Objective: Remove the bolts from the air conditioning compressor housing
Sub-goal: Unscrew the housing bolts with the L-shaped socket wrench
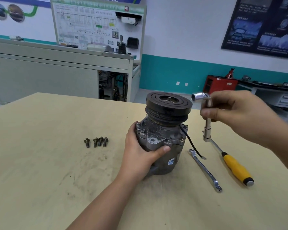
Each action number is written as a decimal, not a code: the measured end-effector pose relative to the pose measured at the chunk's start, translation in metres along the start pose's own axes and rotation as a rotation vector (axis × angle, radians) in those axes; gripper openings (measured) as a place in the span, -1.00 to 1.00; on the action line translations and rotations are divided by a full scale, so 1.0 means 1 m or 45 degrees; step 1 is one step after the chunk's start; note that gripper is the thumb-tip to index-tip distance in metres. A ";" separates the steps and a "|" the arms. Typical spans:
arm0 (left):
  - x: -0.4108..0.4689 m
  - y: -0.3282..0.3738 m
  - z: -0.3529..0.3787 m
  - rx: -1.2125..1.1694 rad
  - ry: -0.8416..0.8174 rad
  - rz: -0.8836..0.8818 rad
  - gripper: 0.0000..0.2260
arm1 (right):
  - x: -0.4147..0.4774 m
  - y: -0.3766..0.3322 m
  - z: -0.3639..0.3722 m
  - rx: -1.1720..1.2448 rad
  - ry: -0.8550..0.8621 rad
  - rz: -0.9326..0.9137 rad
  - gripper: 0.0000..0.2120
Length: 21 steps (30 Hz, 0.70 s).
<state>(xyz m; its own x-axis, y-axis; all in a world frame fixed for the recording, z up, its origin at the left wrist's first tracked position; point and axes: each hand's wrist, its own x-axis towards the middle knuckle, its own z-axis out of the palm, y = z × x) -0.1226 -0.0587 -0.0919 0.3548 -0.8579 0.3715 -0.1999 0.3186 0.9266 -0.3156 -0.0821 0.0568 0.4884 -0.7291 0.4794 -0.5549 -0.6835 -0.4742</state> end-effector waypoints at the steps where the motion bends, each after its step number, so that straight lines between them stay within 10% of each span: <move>1: -0.002 -0.001 0.002 0.010 0.020 0.013 -0.21 | 0.000 -0.004 0.000 0.059 0.025 0.008 -0.90; 7: -0.015 -0.003 0.027 0.087 0.099 0.044 0.20 | 0.000 -0.013 0.005 0.354 0.198 0.000 -0.78; 21: 0.040 -0.021 -0.029 0.099 -0.451 -0.015 0.14 | 0.045 -0.020 0.045 0.796 0.459 -0.155 -0.73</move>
<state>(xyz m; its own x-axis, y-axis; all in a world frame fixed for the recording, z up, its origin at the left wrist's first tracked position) -0.0776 -0.0881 -0.0953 0.0221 -0.9521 0.3051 -0.2714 0.2880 0.9184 -0.2525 -0.1030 0.0547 0.2099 -0.6639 0.7178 0.0298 -0.7294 -0.6834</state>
